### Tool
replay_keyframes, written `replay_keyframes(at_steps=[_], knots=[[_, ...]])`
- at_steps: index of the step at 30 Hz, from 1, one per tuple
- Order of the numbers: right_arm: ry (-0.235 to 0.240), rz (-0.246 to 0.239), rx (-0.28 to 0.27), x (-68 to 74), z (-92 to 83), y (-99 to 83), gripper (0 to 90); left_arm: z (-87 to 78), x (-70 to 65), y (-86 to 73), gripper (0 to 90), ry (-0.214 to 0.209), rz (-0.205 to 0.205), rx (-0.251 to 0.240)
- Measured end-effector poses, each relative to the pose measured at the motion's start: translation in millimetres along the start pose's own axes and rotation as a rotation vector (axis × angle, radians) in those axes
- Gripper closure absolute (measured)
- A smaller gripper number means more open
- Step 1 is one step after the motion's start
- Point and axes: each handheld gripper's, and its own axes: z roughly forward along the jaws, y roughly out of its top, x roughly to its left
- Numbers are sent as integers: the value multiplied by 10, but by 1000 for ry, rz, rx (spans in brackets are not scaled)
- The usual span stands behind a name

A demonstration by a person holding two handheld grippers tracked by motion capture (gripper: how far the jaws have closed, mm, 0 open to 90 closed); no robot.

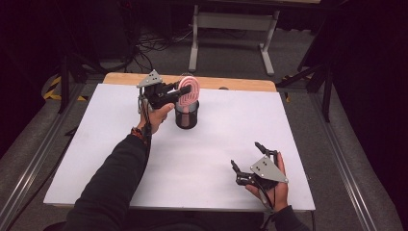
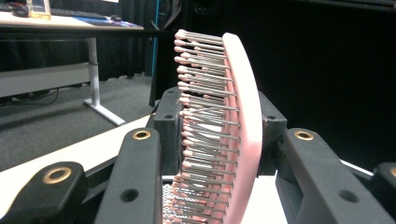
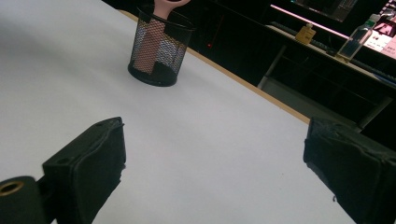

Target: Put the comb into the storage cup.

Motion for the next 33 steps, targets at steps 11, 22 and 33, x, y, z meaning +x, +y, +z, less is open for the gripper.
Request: replay_keyframes(at_steps=[11, 22, 33], knots=[[4, 0, 0, 4, 2, -1, 66, -6, 11, 0, 628, 10, 2, 1], [3, -4, 17, 10, 23, -14, 66, -32, 123, -2, 611, 90, -9, -14], [7, -12, 26, 29, 38, -18, 66, -66, 203, -30, 589, 184, -15, -17]])
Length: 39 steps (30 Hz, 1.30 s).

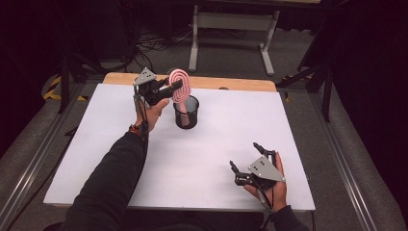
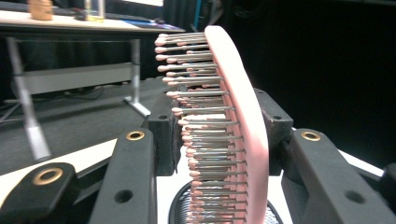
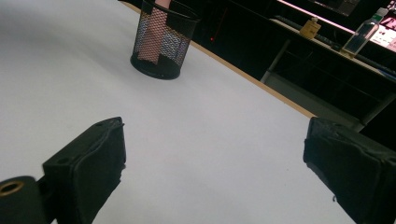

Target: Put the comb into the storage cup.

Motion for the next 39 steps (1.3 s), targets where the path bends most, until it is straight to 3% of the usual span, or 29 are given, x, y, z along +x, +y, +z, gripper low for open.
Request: replay_keyframes(at_steps=[2, 12, 28, 39], knots=[[3, 1, 1, 1, 1, 0, 66, -4, 15, -10, 583, 21, -1, 5], [4, -4, 6, 4, 8, -4, 66, -28, 69, -30, 573, 40, -22, 10], [2, -2, 9, 1, 11, -8, 66, -81, 111, -6, 547, 74, -11, 15], [1, -7, 8, 6, 9, -3, 66, -131, 135, 27, 466, 77, 0, 36]])
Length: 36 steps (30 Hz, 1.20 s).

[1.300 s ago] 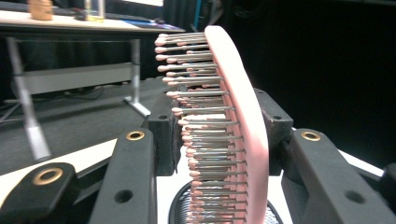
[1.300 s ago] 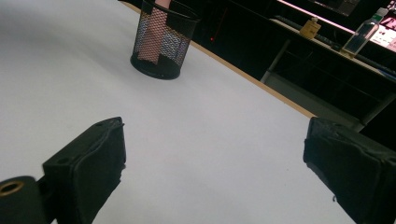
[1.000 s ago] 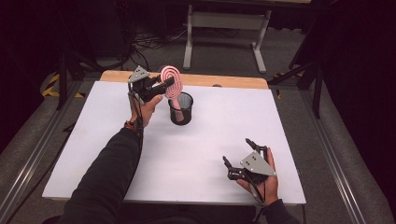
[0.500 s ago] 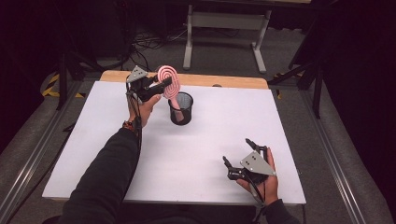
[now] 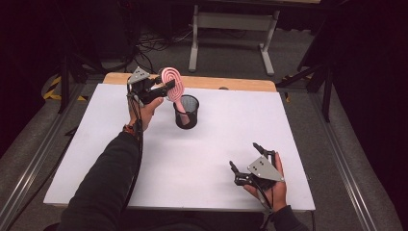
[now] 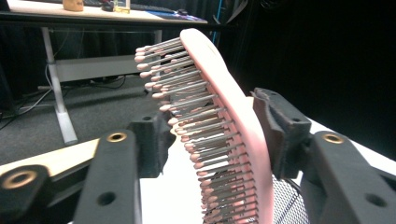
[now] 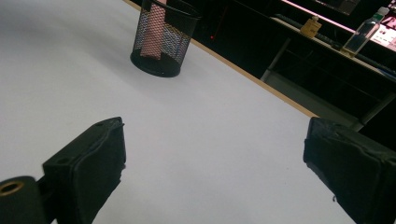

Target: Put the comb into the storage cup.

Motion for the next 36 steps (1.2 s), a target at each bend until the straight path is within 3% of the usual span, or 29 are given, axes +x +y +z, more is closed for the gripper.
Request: replay_keyframes(at_steps=[4, 7, 14, 17, 22, 36], knots=[[-2, 4, -3, -5, -4, 2, 66, -31, 19, 20, 454, 4, 2, -7], [-1, 1, -3, -2, -4, 4, 65, -41, 31, 28, 398, -2, -3, -8], [-1, 1, -3, -1, -7, 4, 65, -69, 31, 64, 325, -11, 33, -2], [-1, 2, -3, -5, -11, 6, 65, -75, 10, 89, 290, 26, 62, 5], [-2, 0, -7, -2, -15, 10, 65, -102, -13, 125, 226, 30, 87, -10], [-1, 1, -6, -4, -14, 8, 65, -167, -89, 212, 213, 33, 169, -4]])
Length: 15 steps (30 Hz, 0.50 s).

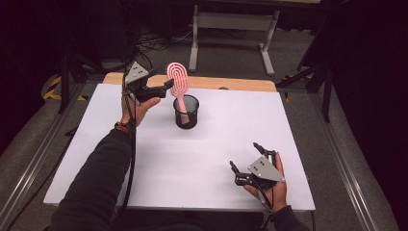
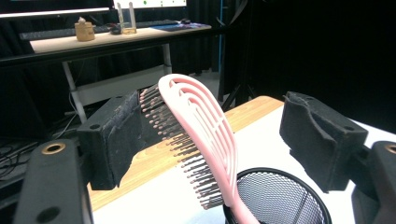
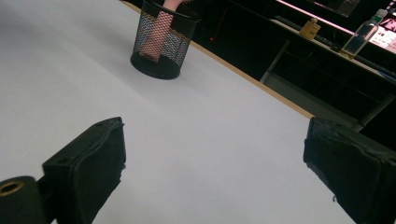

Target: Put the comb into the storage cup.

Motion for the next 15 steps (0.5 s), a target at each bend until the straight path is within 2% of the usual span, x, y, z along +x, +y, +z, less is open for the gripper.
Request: replay_keyframes(at_steps=[8, 11, 15], knots=[[0, -2, 2, 3, 2, 1, 65, -79, -31, 53, 197, -32, 13, -11], [-2, -4, 0, 5, 2, 4, 63, -103, -55, 75, 186, -39, 30, -7], [-2, -3, -3, 5, -1, 7, 61, -163, -92, 100, 176, -42, 74, -10]])
